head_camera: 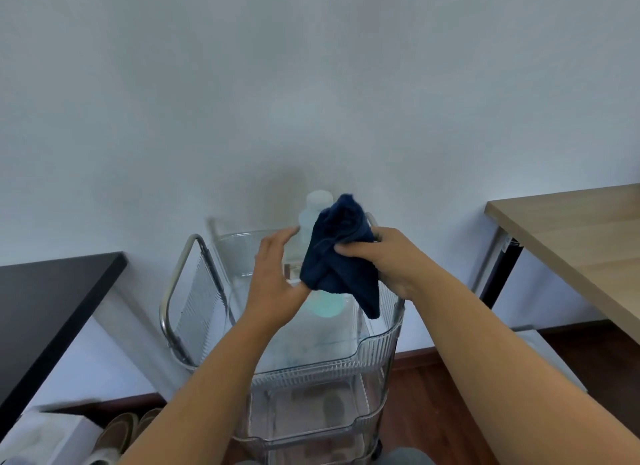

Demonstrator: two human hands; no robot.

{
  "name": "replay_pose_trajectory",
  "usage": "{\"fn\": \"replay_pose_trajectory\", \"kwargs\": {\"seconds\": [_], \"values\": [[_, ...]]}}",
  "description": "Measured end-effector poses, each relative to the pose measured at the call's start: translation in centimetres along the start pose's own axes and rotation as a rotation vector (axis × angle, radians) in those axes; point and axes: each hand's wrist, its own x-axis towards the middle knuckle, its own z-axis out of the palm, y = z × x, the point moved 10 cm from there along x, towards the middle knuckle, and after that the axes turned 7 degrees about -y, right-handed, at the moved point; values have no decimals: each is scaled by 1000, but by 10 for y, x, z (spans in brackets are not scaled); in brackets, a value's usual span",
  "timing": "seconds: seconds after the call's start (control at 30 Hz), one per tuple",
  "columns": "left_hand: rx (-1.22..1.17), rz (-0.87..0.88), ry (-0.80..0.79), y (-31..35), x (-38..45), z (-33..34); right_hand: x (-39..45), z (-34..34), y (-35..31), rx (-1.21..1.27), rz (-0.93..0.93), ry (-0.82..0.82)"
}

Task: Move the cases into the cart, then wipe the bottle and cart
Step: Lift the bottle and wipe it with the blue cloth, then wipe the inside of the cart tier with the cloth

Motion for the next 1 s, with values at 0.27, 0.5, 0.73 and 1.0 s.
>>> {"fn": "replay_pose_trajectory", "kwargs": {"seconds": [0.27, 0.5, 0.73, 1.0], "values": [[-735, -499, -198, -18, -53, 5, 6, 63, 33, 580, 95, -174], [-445, -430, 23, -33, -63, -27, 3, 56, 69, 229, 234, 55], [-360, -428, 28, -42, -46, -66, 8, 67, 59, -17, 123, -24], [-38, -355, -90, -47, -18, -76, 30, 115, 48, -521, 39, -124]]}}
